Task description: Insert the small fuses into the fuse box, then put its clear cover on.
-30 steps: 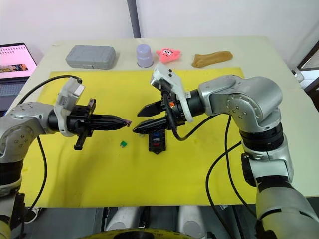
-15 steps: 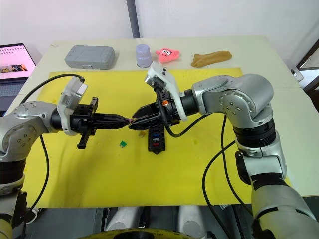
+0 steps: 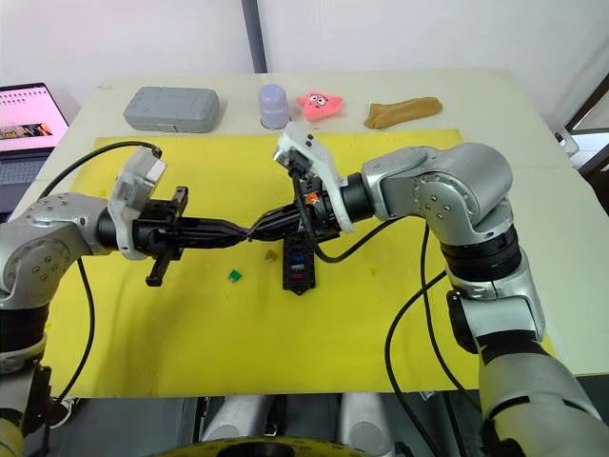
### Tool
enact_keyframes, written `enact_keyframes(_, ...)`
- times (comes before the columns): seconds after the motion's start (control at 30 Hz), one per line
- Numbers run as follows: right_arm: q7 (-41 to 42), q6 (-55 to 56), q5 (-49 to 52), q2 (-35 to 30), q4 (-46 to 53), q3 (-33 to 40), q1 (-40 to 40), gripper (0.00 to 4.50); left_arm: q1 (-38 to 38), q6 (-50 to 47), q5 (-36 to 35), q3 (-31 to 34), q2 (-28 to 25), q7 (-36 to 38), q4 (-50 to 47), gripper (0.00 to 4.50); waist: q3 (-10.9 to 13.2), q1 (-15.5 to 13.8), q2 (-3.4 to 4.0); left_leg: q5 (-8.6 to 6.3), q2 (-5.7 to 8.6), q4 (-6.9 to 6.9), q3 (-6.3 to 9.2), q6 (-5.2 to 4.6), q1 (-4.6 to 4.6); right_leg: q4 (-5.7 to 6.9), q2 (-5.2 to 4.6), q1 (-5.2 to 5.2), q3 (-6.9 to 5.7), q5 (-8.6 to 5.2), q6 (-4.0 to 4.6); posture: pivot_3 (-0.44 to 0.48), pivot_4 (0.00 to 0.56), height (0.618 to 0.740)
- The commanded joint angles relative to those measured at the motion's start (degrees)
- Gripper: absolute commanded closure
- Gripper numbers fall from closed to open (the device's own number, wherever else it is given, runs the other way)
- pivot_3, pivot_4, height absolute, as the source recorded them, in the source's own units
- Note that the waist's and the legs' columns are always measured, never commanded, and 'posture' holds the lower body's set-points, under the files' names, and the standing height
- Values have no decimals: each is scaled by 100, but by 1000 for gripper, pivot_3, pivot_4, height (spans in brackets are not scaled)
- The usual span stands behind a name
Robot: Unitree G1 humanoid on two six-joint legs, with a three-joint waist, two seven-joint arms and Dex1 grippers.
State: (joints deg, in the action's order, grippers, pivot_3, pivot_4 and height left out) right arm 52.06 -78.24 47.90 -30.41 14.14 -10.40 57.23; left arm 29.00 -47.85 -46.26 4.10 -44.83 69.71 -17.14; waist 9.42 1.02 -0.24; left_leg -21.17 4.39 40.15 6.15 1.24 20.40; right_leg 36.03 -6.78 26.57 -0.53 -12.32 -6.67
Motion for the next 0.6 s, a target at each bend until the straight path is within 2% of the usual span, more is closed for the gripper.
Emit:
enact_keyframes(0.03,50,111,100,65,126,38,189,4429,75,119,-47,79,-42,-49,-129,4500,0,1,0,0,0,0,0,0,0,0,0,0,0,0,0,0,150,740)
enact_keyframes(0.2,80,179,28,-11,179,-25,225,4429,96,95,70,-15,-115,-77,-118,4500,0,1,0,0,0,0,0,0,0,0,0,0,0,0,0,0,150,740)
enact_keyframes(0.3,338,726,-528,-551,422,-556,235,4500,8,560,828,-545,-329,-5,-98,3552,0,-7,0,0,0,0,-1,0,0,-1,0,0,0,0,0,0,150,740)
enact_keyframes(0.43,809,1945,-1682,-1335,505,-1573,88,4500,-225,1497,1641,-1105,-244,75,61,1570,0,-19,0,0,5,-1,-4,0,1,-6,0,-2,-1,0,0,0,150,740)
enact_keyframes(0.53,1067,2523,-2160,-1475,311,-1898,31,4500,-268,2173,2184,-1458,18,-1,403,24,0,-20,0,0,4,-1,-8,0,1,-4,0,-1,-1,0,0,0,150,740)
enact_keyframes(0.6,1120,2752,-2437,-1383,76,-2056,23,4500,-204,2544,2458,-1634,340,-128,761,24,0,-17,0,0,2,-1,-10,0,2,-4,1,0,0,0,0,0,150,740)
